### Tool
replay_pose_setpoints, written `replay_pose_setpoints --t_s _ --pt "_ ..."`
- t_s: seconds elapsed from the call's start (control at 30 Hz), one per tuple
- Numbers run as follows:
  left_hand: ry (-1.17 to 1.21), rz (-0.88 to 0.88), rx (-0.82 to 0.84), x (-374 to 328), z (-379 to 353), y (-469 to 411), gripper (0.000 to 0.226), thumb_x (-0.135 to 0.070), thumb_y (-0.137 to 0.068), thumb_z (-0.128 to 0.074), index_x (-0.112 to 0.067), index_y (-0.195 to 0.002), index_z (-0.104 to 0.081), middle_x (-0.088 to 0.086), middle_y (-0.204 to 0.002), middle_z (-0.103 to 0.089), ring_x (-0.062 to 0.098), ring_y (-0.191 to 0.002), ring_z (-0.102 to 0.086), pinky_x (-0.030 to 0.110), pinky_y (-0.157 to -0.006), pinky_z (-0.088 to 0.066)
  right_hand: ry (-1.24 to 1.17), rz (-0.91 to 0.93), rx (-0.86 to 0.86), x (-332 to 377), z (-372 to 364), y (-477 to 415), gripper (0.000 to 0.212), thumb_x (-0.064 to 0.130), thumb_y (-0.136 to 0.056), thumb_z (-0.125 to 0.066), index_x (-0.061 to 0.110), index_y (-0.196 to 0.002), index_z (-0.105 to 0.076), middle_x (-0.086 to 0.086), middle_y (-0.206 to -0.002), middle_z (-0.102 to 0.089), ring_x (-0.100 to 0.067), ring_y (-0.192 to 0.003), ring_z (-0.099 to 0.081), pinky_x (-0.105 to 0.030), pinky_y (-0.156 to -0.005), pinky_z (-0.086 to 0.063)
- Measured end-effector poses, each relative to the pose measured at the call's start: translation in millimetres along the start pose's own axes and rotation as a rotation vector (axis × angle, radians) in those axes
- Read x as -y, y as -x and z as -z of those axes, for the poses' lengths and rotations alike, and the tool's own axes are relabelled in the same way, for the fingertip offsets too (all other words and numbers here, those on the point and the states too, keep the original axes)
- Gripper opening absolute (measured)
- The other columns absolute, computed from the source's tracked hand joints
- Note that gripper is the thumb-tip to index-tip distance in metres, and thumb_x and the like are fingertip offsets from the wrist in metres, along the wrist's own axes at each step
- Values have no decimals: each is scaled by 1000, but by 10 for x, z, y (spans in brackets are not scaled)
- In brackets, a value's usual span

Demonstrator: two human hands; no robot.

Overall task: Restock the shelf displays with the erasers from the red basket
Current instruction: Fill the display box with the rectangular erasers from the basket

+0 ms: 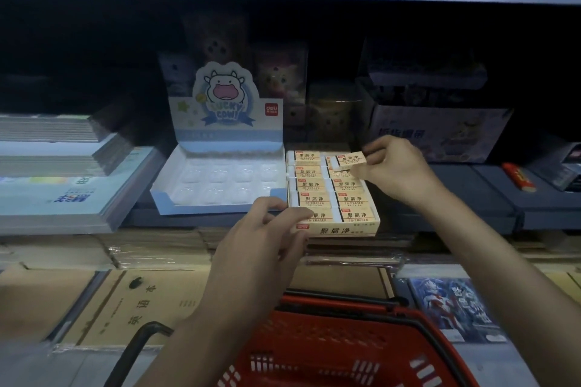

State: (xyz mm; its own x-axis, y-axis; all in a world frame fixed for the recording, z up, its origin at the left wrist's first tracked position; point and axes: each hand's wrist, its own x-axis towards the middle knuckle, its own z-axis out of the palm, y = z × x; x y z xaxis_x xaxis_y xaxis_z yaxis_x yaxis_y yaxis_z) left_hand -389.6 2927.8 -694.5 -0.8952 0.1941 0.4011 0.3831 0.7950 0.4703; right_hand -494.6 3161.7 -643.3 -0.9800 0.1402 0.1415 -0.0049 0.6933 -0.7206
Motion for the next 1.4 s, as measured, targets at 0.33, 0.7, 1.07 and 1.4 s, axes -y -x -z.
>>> replay_pose_setpoints --t_s 0.33,0.7,1.07,1.4 --pt "9 11 -32 23 -38 -14 34 -40 -100 -61 -45 -134 -67 -19 -128 -56 1 -103 -60 23 -73 -53 221 97 -226 21 -175 59 23 45 -84 -81 25 -94 -75 10 -83 -72 -10 -80 -70 -38 -71 -62" --pt "86 45 -91 9 -73 17 32 -35 -101 -65 -43 -133 -69 -23 -131 -64 2 -98 -69 34 -87 -61 261 58 -147 119 -206 152 22 35 -95 -70 23 -113 -72 3 -95 -74 -21 -89 -71 -43 -75 -62" --pt "156 59 -168 -67 -202 -13 31 -26 -97 -72 -34 -126 -74 -17 -118 -74 -1 -90 -68 28 -82 -61 127 -84 -75 -20 -96 523 16 27 -99 -60 26 -106 -74 10 -94 -73 -15 -88 -72 -35 -75 -61" --pt "277 172 -210 -141 -431 -84 32 -31 -103 -63 -43 -132 -65 -15 -60 -66 -1 -59 -65 17 -54 -52 13 -55 -179 -228 -113 984 30 33 -105 -50 23 -113 -77 7 -96 -76 -10 -82 -69 -37 -79 -59"
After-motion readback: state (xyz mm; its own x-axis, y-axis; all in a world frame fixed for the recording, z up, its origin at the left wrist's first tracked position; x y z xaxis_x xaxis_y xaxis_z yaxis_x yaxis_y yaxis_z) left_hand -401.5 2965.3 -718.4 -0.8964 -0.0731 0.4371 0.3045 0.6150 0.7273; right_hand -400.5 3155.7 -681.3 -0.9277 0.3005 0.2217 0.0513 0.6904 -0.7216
